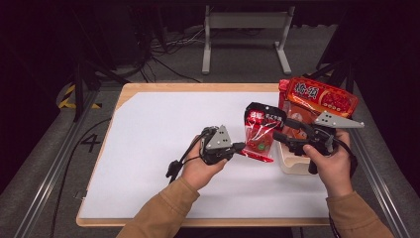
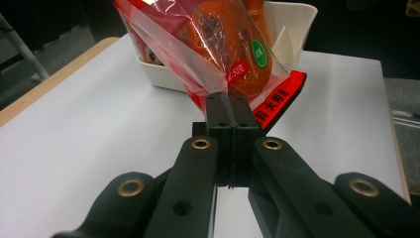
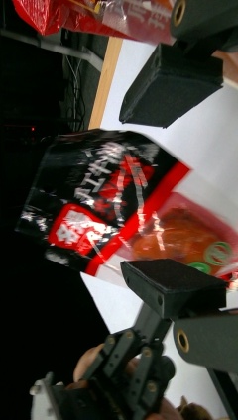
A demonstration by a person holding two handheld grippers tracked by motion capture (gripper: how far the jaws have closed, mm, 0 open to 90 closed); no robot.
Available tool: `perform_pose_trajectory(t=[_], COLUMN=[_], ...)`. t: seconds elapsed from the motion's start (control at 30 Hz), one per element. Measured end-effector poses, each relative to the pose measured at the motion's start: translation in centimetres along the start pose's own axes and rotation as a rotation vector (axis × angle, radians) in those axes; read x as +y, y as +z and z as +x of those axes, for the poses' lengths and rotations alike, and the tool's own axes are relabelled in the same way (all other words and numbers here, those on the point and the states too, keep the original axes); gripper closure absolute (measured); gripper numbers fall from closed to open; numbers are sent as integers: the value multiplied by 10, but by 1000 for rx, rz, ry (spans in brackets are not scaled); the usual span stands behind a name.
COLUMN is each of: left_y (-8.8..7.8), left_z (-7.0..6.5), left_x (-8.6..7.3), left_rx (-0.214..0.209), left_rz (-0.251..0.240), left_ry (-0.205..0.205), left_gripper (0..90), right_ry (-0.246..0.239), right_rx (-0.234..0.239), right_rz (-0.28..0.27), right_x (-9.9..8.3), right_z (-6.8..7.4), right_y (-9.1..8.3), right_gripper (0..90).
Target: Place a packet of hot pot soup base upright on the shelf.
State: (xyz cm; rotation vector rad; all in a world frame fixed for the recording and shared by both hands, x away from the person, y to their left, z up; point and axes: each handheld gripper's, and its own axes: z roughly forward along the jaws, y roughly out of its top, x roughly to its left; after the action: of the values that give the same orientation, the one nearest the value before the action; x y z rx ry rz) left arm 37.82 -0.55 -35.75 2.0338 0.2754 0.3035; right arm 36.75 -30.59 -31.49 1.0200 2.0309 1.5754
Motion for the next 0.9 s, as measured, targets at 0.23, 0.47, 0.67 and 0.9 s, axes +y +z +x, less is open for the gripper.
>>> perform_pose_trajectory(t=[0.23,0.47,0.67,0.9], left_y=[5,11,14,19], left_z=[-10,-11,-10,-14], left_x=[1,-1,-4,-3], left_rx=[-29,-35,-33,-17], left_rz=[-3,14,16,37], left_ry=[23,16,4,21], left_gripper=[900,900,900,900], right_ry=[9,-71,-74,-31], right_rx=[-6,-17,14,80], right_rz=[15,56,66,67], right_x=[4,9,13,14], right_z=[-2,-1,-5,-5], right_y=[8,7,-2,-2], right_gripper=[314,573,834,738])
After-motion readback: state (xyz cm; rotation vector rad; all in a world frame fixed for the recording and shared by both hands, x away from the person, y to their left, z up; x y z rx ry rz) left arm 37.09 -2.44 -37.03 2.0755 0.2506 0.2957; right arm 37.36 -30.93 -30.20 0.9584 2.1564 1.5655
